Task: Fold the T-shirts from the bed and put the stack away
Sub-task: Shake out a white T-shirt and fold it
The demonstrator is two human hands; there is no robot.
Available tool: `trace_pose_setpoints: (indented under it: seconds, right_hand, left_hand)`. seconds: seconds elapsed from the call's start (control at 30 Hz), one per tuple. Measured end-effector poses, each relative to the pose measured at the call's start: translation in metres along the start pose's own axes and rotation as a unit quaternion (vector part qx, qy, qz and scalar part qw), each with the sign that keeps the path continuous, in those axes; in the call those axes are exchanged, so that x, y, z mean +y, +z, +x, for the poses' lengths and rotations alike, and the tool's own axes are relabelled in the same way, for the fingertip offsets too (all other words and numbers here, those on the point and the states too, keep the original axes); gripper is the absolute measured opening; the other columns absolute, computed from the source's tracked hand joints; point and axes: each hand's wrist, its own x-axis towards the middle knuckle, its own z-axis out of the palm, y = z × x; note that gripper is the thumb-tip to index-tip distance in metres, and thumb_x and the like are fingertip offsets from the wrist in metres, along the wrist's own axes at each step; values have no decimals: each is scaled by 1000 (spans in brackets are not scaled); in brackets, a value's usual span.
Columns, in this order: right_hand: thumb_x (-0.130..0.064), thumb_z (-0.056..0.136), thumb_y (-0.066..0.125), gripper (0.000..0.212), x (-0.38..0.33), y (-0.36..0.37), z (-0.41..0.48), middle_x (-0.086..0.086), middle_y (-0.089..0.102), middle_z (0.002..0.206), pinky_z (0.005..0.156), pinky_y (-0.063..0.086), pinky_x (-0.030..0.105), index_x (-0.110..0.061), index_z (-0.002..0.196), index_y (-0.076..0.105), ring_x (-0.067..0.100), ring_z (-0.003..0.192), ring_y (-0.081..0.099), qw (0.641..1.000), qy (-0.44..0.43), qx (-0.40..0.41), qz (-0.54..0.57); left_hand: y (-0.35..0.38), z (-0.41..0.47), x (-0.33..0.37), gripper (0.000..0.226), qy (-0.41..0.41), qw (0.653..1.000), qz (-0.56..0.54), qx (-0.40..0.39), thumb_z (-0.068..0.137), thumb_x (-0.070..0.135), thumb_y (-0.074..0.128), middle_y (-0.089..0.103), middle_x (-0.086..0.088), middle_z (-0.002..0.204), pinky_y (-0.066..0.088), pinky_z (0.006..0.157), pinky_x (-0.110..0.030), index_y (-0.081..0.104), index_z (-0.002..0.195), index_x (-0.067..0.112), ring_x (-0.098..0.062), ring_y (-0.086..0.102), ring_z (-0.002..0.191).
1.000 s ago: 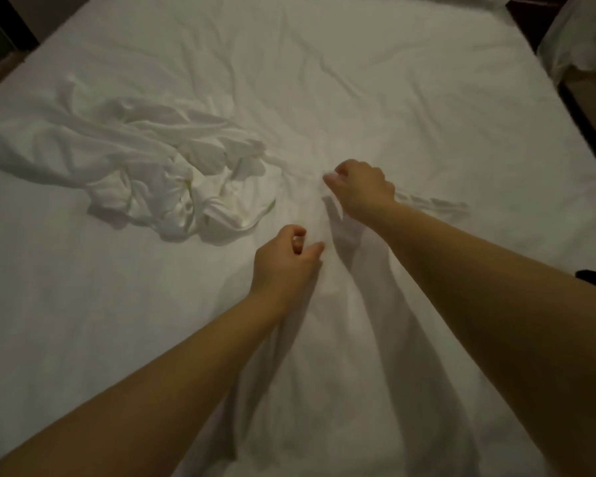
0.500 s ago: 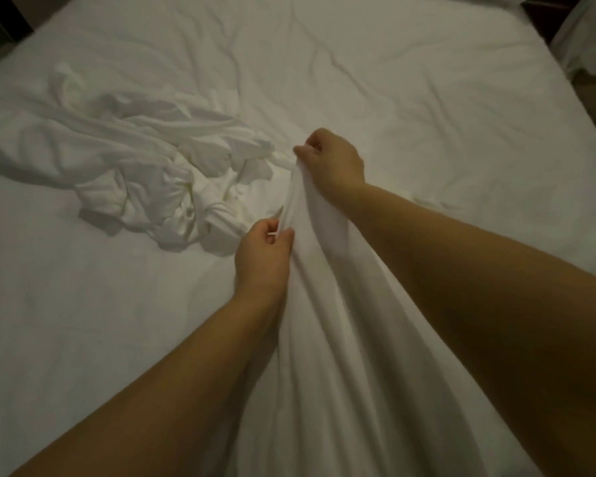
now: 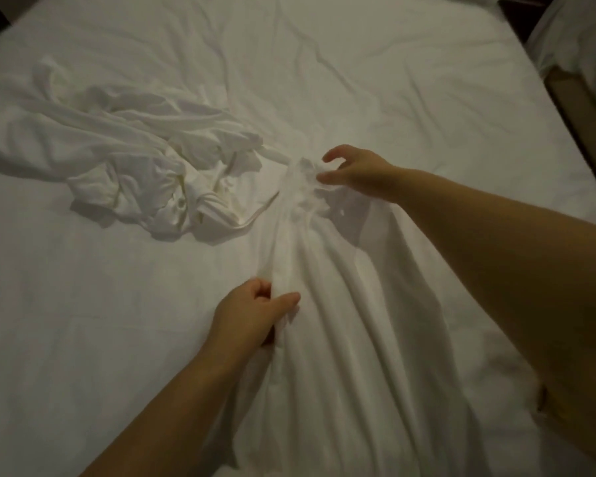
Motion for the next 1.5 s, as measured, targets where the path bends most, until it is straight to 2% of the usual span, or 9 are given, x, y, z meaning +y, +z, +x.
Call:
trace_pose_setpoints:
  seconds: [0.2,0.3,0.37,0.47,0.67,0.97,1.03,1.2,1.5]
  right_hand:
    - [-38,84,63,16,2,-1,1,-5,58,96,97,41,40,-27,94,60,23,102,56,995,-33,65,-71]
    - [-38,90,54,23,-20,1,9,0,59,102,95,38,40,-20,104,58,26,106,54,986,-65,149,-42]
    - [-39,93,48,29,-25,10,14,3,60,118,96,32,38,-21,114,54,26,112,52,983,-53,136,-115]
    - [-50,91,44,40,-15,27,16,4,58,126,96,30,41,-25,121,48,27,116,49,981,-1,107,-159]
    - [-53,93,38,59,-5,28,-32,1,34,149,111,20,45,-25,144,27,25,136,29,964,-54,213,-150]
    - [-47,95,39,59,3,80,-181,0,28,152,115,13,44,-26,147,22,21,141,20,979,3,174,-110]
    - [-47,96,39,57,0,88,-214,0,30,151,115,12,44,-26,147,23,21,141,20,979,10,178,-98]
    - [-46,96,37,55,-2,103,-298,-2,35,148,114,14,44,-28,146,24,21,139,25,980,16,178,-93]
    - [-46,98,34,55,15,159,-438,-6,25,153,115,10,43,-32,148,16,17,141,18,987,36,133,-78]
  left_hand:
    - [5,-16,-18,46,61,995,7,76,75,44,54,65,-18,79,48,75,-50,60,83,0,-25,59,72]
    - [7,-18,-19,31,91,984,15,154,94,30,51,66,-9,106,43,90,-37,61,105,3,-26,59,102]
    - [7,-17,-21,23,105,979,28,172,95,25,48,65,-8,90,40,76,-33,59,90,5,-27,58,89]
    - [8,-18,-19,25,101,980,52,161,93,28,52,59,-2,72,34,61,-30,53,76,10,-23,54,73]
    - [1,-44,-23,19,9,997,25,78,83,39,64,65,1,85,52,80,-38,57,89,22,-19,62,83]
    - [-9,-106,-53,45,-18,993,96,-64,79,31,69,61,-3,111,51,88,-37,51,119,19,-23,61,100]
    - [-12,-117,-62,53,-5,987,150,-57,71,28,66,63,-3,112,49,84,-32,52,121,19,-22,61,99]
    - [-17,-129,-72,17,50,953,295,41,90,26,50,63,-14,105,43,76,-32,49,103,14,-30,59,93]
    - [-47,-204,-120,47,125,942,306,62,97,38,42,51,-20,129,38,88,-32,40,132,7,-34,50,115]
